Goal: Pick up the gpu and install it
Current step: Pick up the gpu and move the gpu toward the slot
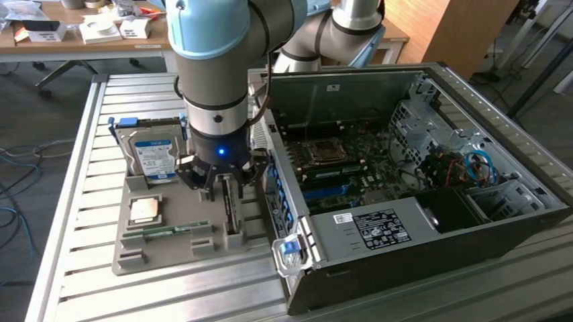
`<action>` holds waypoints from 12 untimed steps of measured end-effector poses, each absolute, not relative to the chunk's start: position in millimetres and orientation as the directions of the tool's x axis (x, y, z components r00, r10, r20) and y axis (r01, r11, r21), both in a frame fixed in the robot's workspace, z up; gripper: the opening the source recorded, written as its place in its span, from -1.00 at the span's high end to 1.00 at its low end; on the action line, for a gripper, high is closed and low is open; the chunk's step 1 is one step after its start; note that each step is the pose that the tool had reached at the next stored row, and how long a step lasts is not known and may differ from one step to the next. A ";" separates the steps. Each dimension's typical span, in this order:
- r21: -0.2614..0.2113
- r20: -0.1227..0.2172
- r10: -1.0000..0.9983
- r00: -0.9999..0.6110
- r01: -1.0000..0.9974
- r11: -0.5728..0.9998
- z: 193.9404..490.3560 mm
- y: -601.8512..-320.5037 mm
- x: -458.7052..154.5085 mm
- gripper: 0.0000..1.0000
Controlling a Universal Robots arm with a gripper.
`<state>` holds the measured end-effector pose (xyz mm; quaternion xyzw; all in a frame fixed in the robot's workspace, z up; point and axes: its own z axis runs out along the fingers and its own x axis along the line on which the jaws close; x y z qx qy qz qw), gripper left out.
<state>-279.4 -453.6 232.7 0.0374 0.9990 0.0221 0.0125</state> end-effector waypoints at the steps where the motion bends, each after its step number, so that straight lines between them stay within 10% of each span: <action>1: 0.045 -0.023 0.075 -0.997 0.074 0.996 232.7 -453.6 -279.4 -0.06; 12: 0.045 -0.023 0.075 -0.997 0.074 0.996 231.6 -453.6 -279.4 0.11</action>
